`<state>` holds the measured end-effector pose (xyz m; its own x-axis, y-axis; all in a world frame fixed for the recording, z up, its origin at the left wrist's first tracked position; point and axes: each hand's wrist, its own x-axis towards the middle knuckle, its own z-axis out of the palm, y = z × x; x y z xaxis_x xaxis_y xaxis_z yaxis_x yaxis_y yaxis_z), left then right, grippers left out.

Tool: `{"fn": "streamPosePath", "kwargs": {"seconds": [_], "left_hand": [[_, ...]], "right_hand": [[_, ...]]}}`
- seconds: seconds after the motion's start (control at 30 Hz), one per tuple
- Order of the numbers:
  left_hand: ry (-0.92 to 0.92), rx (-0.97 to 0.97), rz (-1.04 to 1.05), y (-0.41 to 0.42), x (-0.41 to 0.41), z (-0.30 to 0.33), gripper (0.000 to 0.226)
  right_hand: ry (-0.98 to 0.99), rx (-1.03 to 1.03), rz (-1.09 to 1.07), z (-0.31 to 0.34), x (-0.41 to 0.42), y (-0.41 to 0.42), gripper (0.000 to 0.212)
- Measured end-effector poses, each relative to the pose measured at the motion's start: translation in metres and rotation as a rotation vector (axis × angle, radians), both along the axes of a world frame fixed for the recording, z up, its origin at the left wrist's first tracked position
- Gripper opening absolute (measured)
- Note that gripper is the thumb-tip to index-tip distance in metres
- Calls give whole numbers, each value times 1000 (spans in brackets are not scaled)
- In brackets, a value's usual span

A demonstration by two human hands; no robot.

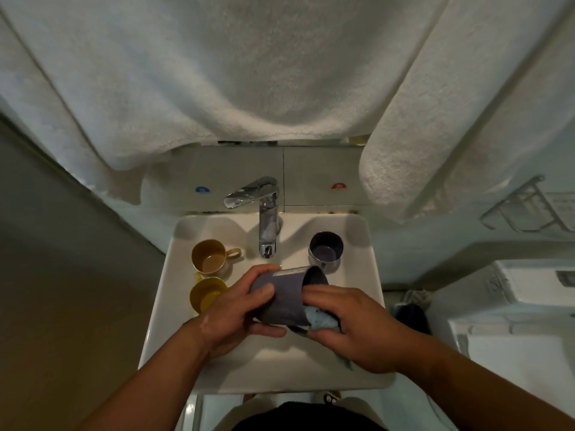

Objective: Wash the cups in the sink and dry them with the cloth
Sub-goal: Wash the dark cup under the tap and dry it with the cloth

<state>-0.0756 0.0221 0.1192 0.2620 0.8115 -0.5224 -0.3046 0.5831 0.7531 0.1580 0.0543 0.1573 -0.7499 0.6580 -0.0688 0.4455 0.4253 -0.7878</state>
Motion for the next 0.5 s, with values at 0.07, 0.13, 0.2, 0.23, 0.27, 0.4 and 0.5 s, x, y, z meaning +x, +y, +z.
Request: {"fn": "streamPosePath", "kwargs": {"seconds": [0.07,0.13,0.2,0.23,0.27,0.4,0.5], "left_hand": [[92,55,17,3,3,6,56],[160,134,69,4,3,6,67],[210,234,121,2,1,6,81],[248,296,133,1,0,6,84],[288,363,140,0,0,7,85],[440,509,101,-3,3,9,91],[468,433,2,-2,3,10,96]], "right_hand": [[-67,-23,-8,-9,-5,-4,32],[-133,-103,-52,-16,-10,-7,47],[-50,-281,-102,-14,-15,-9,57],[35,-385,-138,-13,-17,-8,59],[133,-498,-176,-11,-18,-7,60],[328,-726,-373,-9,-19,-6,49],[171,-461,-276,-11,-11,-4,42]]}}
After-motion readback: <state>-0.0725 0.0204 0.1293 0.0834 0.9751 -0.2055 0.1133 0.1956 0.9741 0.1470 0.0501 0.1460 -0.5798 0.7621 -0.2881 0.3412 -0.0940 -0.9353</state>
